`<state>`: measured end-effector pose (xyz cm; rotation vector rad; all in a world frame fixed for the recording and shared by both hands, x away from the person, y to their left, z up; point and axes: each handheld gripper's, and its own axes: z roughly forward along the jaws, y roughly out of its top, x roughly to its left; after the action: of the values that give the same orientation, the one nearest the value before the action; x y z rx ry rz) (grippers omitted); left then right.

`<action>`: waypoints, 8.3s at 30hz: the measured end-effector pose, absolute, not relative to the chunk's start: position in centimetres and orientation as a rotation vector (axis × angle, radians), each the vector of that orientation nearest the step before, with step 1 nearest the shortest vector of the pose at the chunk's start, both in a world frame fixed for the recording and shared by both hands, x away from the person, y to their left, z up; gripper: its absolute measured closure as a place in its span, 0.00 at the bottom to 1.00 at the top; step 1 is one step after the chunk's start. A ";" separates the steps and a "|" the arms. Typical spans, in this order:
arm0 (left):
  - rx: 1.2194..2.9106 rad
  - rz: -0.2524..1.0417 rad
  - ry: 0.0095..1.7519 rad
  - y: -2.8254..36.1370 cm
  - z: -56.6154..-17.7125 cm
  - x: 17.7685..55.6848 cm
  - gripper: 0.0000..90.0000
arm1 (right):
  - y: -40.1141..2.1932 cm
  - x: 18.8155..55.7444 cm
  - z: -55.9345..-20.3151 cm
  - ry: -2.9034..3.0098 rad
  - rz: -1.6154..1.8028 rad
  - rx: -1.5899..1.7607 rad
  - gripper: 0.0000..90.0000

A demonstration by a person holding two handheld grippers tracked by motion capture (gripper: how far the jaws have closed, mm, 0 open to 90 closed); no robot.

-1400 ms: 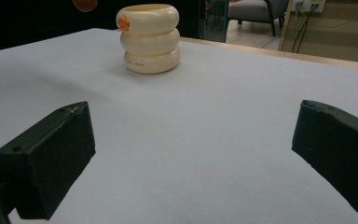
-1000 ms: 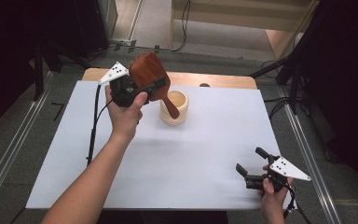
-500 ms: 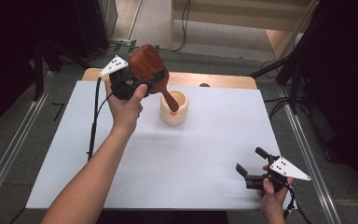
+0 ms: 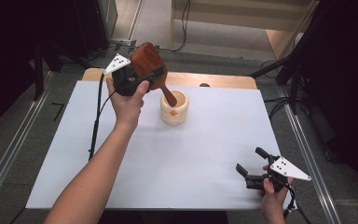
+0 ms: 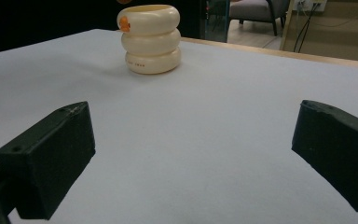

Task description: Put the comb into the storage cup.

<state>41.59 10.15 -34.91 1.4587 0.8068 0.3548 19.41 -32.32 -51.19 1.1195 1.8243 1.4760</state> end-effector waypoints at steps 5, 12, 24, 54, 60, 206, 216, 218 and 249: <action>1.465 0.373 0.806 9.7 -35.4 41.9 0.60 | -32.3 19.4 -51.2 1.824 1.477 1.118 0.00; 1.461 0.389 0.821 9.3 -35.9 42.3 0.59 | -32.4 19.4 -51.2 1.821 1.476 1.121 0.00; 1.490 0.410 0.833 8.5 -36.9 42.7 0.59 | -32.4 19.4 -51.2 1.819 1.482 1.124 0.00; 1.520 0.381 0.912 7.5 -40.9 43.7 0.59 | -32.4 19.5 -51.3 1.822 1.480 1.119 0.00; 1.528 0.382 0.933 7.4 -41.6 44.0 0.59 | -32.4 19.5 -51.3 1.820 1.479 1.122 0.00; 1.620 0.481 0.901 12.8 -42.0 36.8 0.00 | -32.2 19.6 -51.4 1.822 1.463 1.119 0.00; 1.614 0.490 0.882 13.9 -42.1 35.3 0.00 | -32.1 19.6 -51.4 1.824 1.459 1.119 0.00; 1.608 0.488 0.883 14.1 -42.0 35.1 0.00 | -32.1 19.6 -51.4 1.826 1.456 1.117 0.00; 1.612 0.554 0.871 18.1 -43.2 31.3 0.00 | -31.9 19.6 -51.4 1.828 1.448 1.119 0.00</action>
<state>31.26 18.09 -43.24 1.6116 0.8707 0.5543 19.59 -31.93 -51.40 1.1188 1.8284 1.4482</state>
